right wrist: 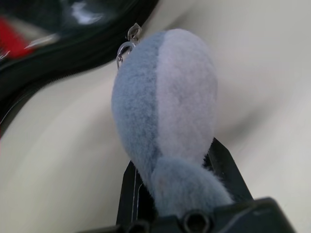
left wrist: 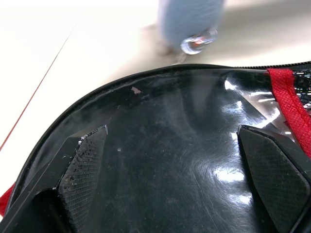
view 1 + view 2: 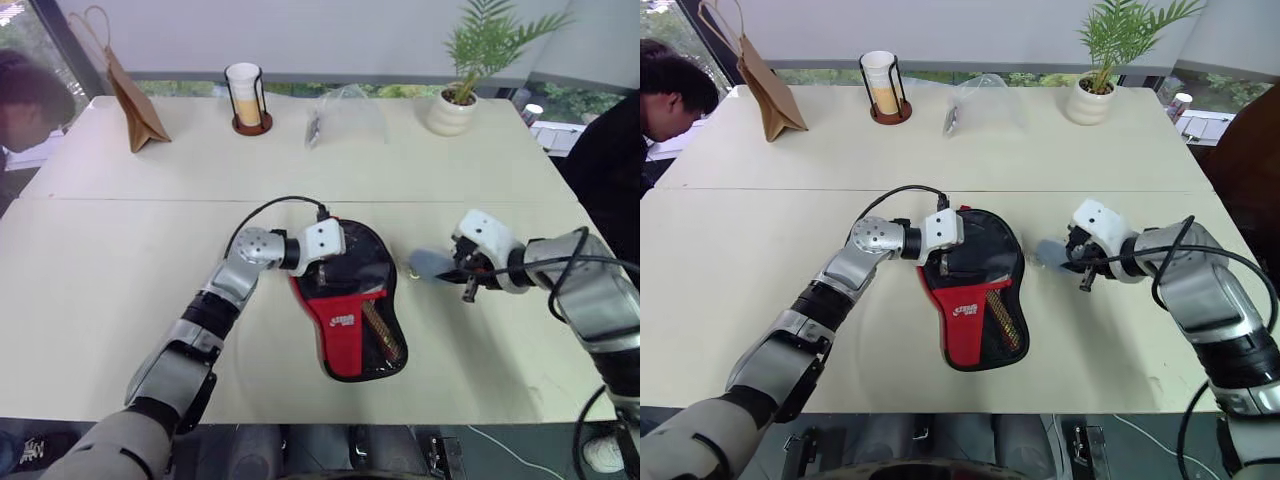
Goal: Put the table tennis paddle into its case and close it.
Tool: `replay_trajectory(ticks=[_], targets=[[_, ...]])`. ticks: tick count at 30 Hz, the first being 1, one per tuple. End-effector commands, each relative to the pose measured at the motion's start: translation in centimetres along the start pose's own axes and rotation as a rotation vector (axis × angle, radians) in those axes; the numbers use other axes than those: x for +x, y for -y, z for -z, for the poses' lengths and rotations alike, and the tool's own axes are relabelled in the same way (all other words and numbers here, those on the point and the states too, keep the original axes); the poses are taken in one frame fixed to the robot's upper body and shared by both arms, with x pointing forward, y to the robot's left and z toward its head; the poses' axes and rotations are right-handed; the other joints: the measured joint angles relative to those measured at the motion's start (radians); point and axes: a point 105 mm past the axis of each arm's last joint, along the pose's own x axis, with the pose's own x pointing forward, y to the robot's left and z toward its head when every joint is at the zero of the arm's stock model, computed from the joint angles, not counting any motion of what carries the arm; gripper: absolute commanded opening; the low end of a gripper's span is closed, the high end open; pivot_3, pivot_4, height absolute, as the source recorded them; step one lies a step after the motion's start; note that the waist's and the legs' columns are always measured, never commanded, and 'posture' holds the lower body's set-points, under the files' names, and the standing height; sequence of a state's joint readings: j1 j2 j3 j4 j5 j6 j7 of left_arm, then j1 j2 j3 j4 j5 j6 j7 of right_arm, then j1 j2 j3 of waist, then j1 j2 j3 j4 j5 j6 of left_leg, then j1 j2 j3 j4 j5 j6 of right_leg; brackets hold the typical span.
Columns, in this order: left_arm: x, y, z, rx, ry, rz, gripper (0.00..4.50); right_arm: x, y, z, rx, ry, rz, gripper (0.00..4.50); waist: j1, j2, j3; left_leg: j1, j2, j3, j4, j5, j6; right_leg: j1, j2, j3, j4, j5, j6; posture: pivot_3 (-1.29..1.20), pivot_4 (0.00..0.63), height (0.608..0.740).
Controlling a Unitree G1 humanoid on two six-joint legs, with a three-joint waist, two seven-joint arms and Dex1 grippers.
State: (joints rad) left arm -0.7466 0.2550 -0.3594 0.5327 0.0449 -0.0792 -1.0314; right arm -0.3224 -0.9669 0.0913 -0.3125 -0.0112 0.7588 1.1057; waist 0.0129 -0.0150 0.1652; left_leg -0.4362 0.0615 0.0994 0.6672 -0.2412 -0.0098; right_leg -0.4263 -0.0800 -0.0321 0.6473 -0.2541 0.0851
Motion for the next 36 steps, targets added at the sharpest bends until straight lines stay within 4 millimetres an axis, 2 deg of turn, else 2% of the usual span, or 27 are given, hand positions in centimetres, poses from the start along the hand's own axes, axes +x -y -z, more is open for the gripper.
replay_trajectory(ticks=[1,12,17,27,32,36], targets=[[-0.1,1.5,3.3,-0.053,-0.122,0.039,4.50,-1.5,-0.9,-0.4,-0.031,0.011,-0.009,0.02,-0.001,0.000,0.000,0.000,0.000,0.000,0.000,0.000,0.000,0.000,0.000,0.000,0.000,0.000,0.000,0.00,0.150,0.734],[0.1,1.8,3.7,-0.061,-0.131,0.049,4.50,-3.0,-4.4,0.3,-0.106,-0.028,-0.096,0.02,0.002,0.000,-0.001,0.000,0.000,-0.001,0.000,0.000,0.000,0.001,0.000,0.000,-0.001,-0.001,-0.001,0.00,0.150,0.734],[0.1,1.9,3.7,-0.067,-0.131,0.046,4.50,-3.0,-5.5,0.3,-0.158,-0.026,-0.129,0.02,0.003,0.000,-0.001,0.000,-0.001,-0.002,0.000,0.000,0.000,0.003,0.000,0.000,-0.002,-0.001,-0.001,0.00,0.150,0.734],[0.0,2.0,3.7,-0.074,-0.131,0.042,4.50,-1.4,-5.6,-1.6,-0.253,0.067,-0.115,0.02,-0.001,-0.001,-0.001,0.002,-0.001,-0.002,0.000,0.000,0.000,0.004,0.000,0.000,-0.003,-0.001,-0.001,0.00,0.150,0.734],[0.1,2.0,3.7,-0.075,-0.132,0.043,4.50,-0.9,-5.9,-1.5,-0.375,0.040,-0.154,0.02,-0.001,-0.001,-0.001,0.004,-0.001,-0.002,0.000,0.000,0.000,0.005,0.000,0.000,-0.003,-0.001,-0.001,0.00,0.150,0.734],[0.1,2.0,3.8,-0.074,-0.134,0.042,4.50,-1.1,-6.5,-1.2,-0.430,0.021,-0.212,0.02,-0.001,-0.001,-0.001,0.005,0.000,-0.002,0.000,0.000,0.000,0.006,0.000,0.000,-0.003,-0.001,-0.001,0.00,0.150,0.734]])
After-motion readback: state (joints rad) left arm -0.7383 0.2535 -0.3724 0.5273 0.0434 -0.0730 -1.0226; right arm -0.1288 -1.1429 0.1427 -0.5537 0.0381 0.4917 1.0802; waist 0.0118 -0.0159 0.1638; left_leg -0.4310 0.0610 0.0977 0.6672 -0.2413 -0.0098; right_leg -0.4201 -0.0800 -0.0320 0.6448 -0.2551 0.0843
